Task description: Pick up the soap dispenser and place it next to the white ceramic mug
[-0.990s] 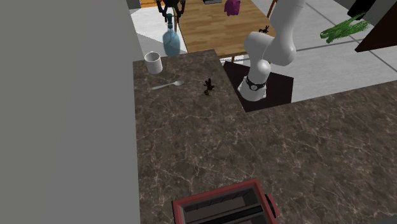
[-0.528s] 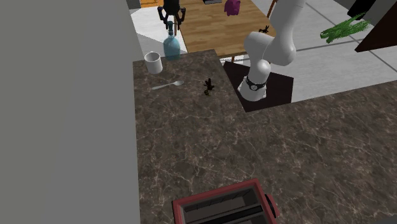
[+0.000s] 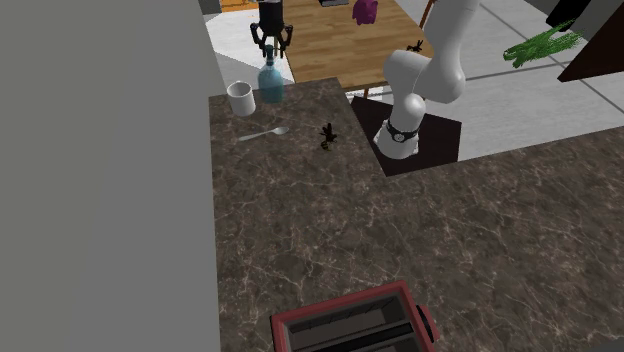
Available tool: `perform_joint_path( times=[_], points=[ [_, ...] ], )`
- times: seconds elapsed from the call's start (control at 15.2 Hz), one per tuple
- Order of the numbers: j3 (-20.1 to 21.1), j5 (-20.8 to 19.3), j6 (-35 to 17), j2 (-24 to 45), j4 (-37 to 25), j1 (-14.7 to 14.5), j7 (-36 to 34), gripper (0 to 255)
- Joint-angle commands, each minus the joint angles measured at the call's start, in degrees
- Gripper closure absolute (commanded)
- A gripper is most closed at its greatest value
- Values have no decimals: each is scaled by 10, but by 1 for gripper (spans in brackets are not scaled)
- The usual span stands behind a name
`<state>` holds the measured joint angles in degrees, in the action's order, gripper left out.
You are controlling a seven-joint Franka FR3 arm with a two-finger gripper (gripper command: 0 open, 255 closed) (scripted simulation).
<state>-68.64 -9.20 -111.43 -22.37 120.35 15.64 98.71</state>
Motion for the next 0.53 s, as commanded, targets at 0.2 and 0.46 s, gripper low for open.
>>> perform_joint_path(
  times=[0.2,0.46],
  points=[
    [-29,6,-40,12,27,-16,11,255],
    [-60,13,-75,26,50,-37,24,255]
  ],
)
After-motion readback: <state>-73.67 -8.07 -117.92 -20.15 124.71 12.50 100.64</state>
